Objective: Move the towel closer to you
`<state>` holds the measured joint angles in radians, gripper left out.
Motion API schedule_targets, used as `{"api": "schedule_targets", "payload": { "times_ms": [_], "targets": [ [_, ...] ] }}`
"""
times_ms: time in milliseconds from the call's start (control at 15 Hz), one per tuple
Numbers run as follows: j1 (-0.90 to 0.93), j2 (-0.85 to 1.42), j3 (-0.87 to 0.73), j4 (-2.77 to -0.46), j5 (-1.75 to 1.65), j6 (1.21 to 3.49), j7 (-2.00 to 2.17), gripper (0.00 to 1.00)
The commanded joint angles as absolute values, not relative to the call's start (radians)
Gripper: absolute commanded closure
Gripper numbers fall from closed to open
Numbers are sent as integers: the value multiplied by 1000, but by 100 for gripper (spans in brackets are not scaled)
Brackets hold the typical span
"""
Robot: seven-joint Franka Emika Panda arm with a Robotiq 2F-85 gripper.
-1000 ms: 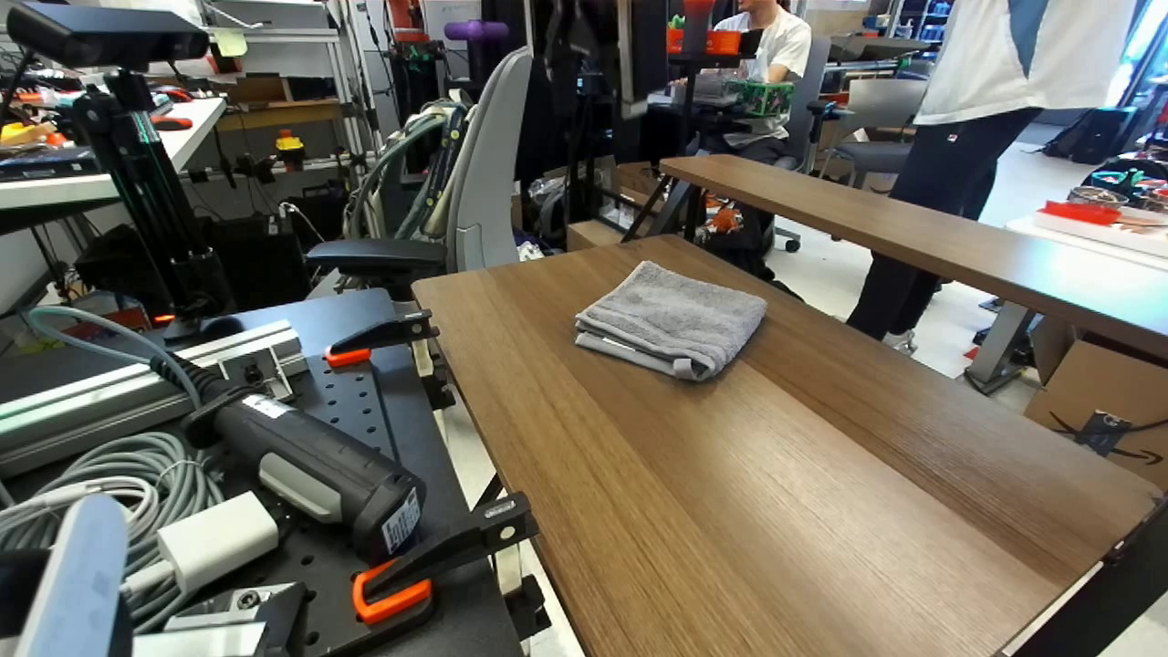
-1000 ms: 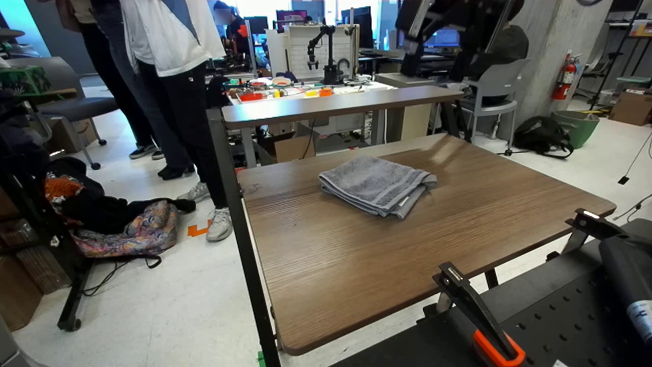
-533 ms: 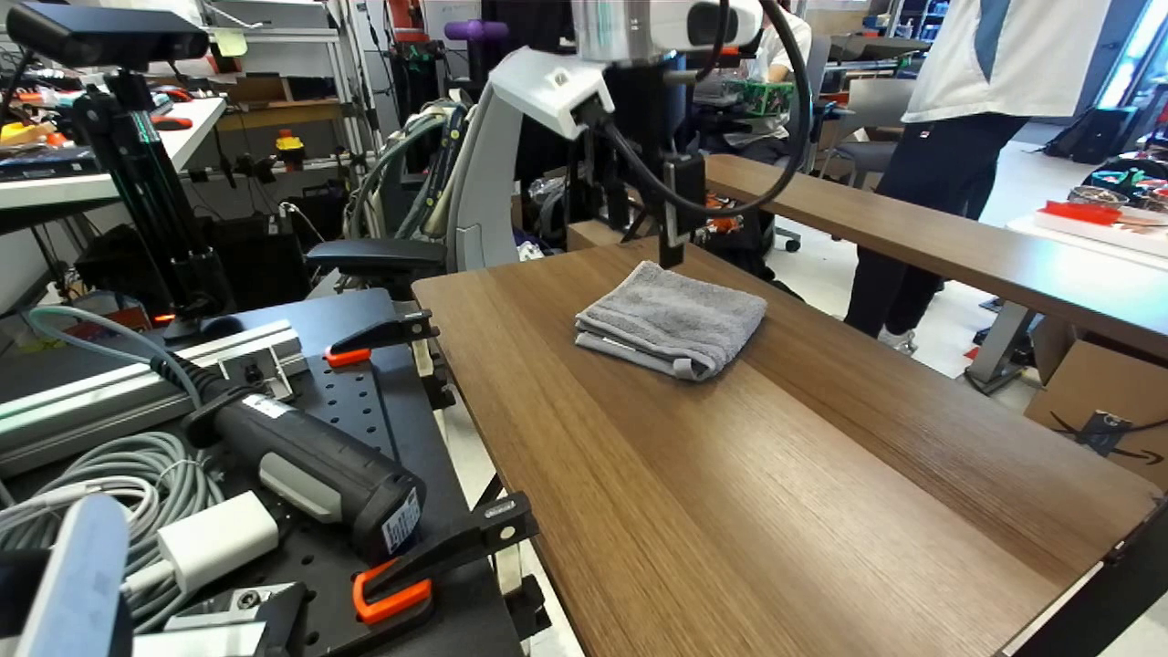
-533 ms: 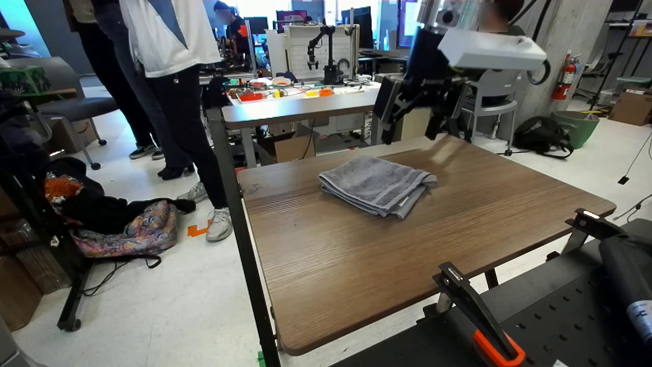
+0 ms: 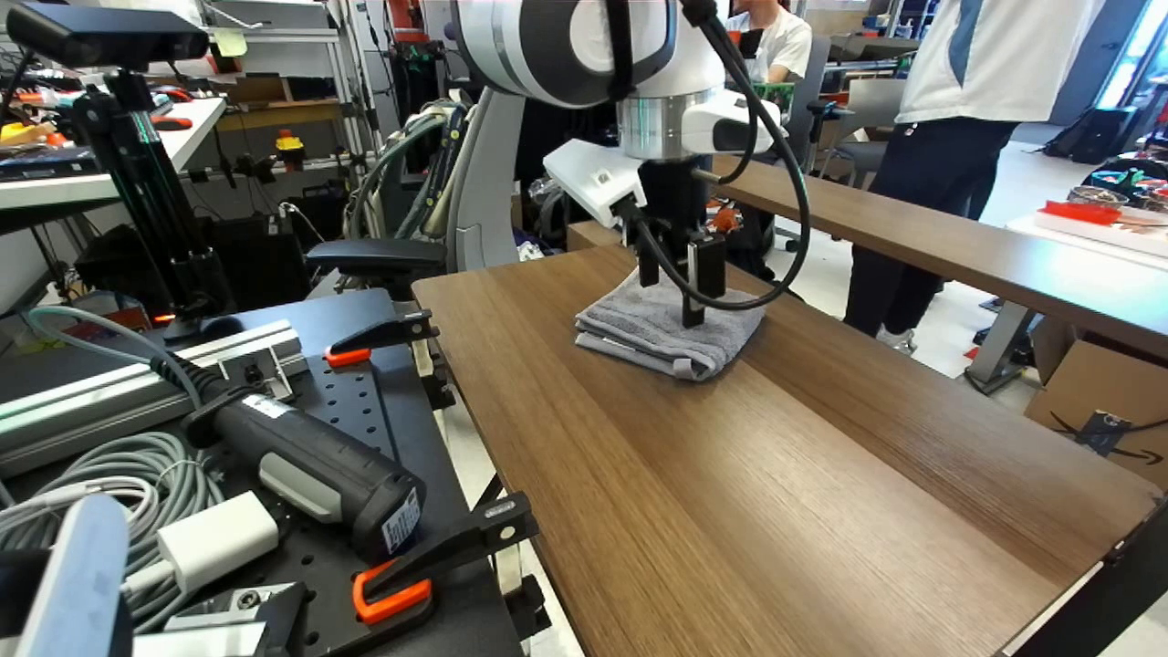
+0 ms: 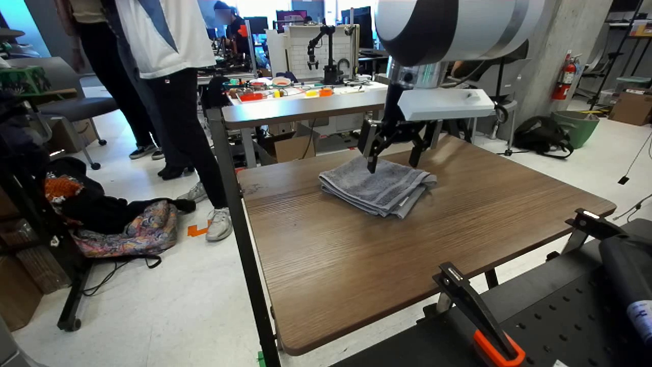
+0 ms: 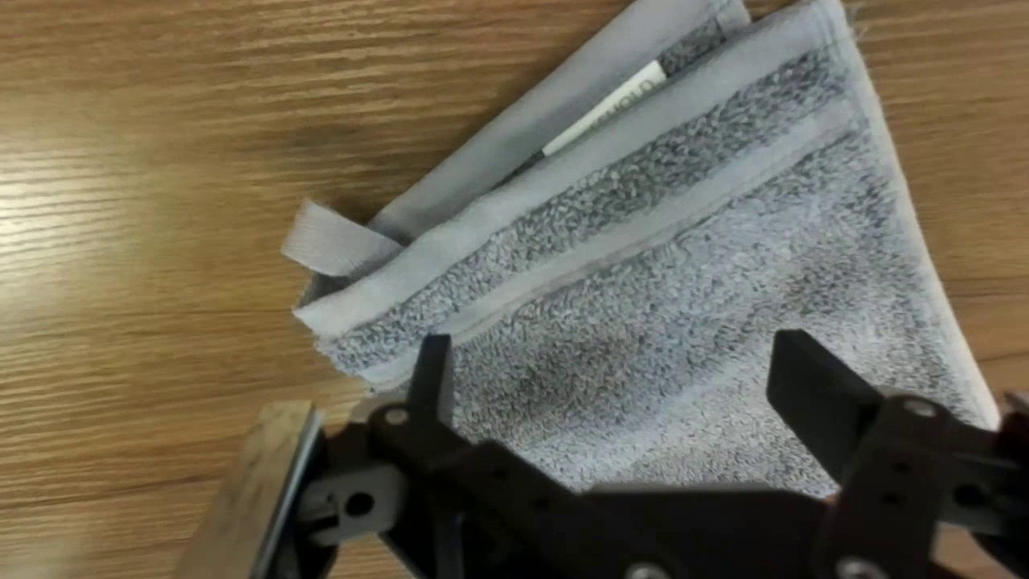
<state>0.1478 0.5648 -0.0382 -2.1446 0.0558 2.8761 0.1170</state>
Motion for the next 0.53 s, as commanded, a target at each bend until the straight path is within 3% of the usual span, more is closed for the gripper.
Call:
{"api": "schedule_targets", "payload": {
  "times_ms": [0,467],
  "targets": [
    [175,630,-60,-2074,28,2864,166,0],
    [183,671,-68,-2068,26,2853,165,0]
  ]
}}
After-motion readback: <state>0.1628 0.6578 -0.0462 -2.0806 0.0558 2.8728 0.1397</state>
